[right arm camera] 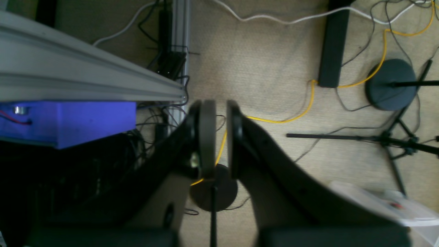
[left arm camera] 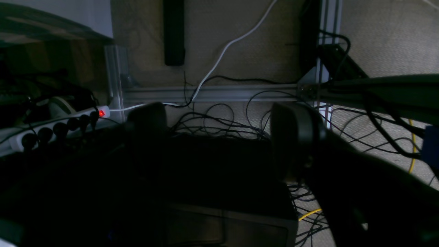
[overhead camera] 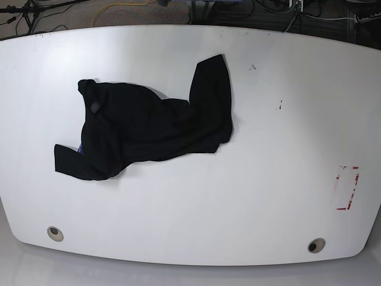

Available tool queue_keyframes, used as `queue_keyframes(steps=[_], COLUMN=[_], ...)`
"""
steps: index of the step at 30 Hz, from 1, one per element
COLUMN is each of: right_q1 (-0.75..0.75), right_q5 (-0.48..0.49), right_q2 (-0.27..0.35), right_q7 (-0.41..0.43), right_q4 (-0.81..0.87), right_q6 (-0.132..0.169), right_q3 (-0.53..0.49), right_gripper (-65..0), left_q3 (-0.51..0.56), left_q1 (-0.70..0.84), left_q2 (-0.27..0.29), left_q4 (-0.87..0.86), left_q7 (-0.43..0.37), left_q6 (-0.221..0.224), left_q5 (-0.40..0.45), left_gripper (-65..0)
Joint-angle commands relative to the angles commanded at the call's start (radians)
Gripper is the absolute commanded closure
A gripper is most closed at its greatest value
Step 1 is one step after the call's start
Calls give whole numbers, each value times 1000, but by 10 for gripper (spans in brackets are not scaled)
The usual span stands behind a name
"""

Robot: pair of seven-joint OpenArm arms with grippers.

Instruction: Fold the T-shirt properly

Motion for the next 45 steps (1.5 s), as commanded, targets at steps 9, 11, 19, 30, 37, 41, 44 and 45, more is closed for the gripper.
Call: queue_keyframes(steps=[9,11,19,30,37,41,44,45], right_q1=[-66,-80,-130,-198,-246,-259,-266,-267], right_q5=[7,9,18,15,14,15,16,16], right_q2=[-6,-8,-12,-10,-11,-14,-16,-16], right_q7=[-5,-5,-8,-13,-11,-12,-12,-13], right_q4=[94,113,190,285,374,413,438,443], right_q6=[1,1,1,0,-1,-1,-2,-3], right_q3=[2,2,3,7,31,40,45,46], right_gripper=[-50,-51,-50,-48,-48,-48,-48,-48], left_q3=[-25,-28,-37,-87,-92,-90,-89,-89], left_q1=[95,109,167,245,301,314,322,324], left_q2=[4,4,4,3,7,6,7,7], left_q4=[124,137,189,298,411,445,470,476], left_q7=[10,8,5,9,12,16,17,18], left_q6=[1,2,1,-2,-3,-4,-6,-7], left_q5=[-7,-12,-27,-58,-65,-76,-88,-92], left_gripper=[-435,-435,-436,-435,-433,-431,-431,-431])
